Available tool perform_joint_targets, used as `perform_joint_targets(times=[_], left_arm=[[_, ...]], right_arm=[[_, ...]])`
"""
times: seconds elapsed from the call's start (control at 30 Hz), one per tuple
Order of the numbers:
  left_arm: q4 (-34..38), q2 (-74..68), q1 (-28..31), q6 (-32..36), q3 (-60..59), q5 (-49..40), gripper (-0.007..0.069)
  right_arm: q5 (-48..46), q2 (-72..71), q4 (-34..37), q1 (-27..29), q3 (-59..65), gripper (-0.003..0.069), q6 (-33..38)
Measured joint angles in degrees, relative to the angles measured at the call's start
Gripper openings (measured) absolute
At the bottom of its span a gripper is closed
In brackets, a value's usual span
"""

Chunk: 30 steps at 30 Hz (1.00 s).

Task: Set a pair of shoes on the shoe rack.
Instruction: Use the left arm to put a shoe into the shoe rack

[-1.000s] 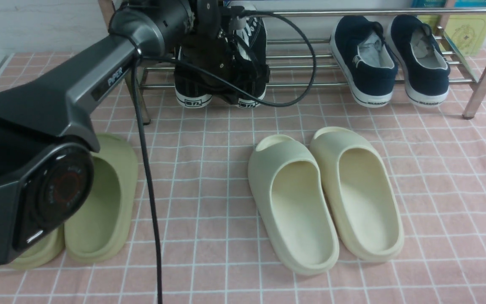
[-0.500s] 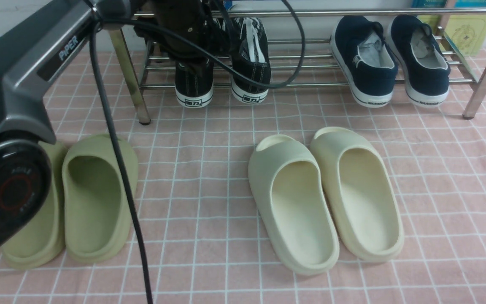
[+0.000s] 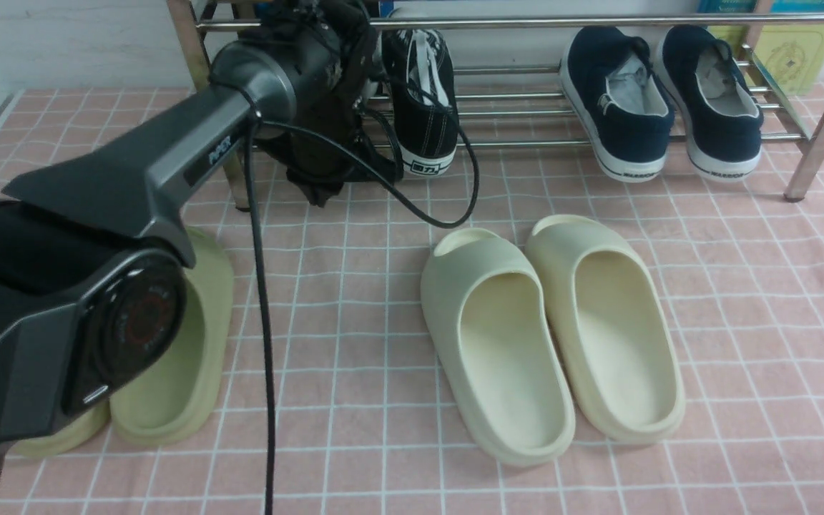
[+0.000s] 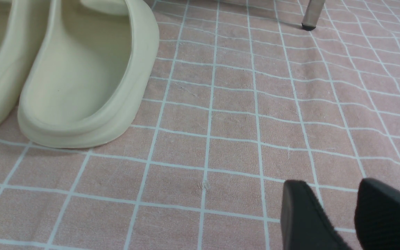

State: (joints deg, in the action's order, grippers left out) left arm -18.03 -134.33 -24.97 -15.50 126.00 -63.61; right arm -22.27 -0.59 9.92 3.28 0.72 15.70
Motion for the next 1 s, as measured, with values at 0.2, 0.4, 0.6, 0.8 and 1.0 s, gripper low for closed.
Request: perform_joint_targets(times=[0.2,0.4,0.6,0.8,1.0], left_arm=[[1.9,-0.1,-1.4,-1.0,0.0,5.7,0.0037],[2.4,-0.1,-2.9,-0.5,0.0,11.6,0.0037],[8.2,0.4,-4.2,0.2,0.0,9.8,0.0039],[12.4,3.5,-5.1,1.8,0.6,11.1,0.0041],[6.6,6.8,-5.1,1.0,0.8,11.4,0.0041]], right_arm=[[0.0,0.0,0.0,0.0,0.0,0.0243,0.0],[0.0,0.0,0.0,0.0,0.0,0.0243,0.0],[0.0,0.0,0.0,0.0,0.0,0.0243,0.0],[0.0,0.0,0.0,0.0,0.0,0.0243,0.0],[0.0,0.0,0.0,0.0,0.0,0.0243,0.0]])
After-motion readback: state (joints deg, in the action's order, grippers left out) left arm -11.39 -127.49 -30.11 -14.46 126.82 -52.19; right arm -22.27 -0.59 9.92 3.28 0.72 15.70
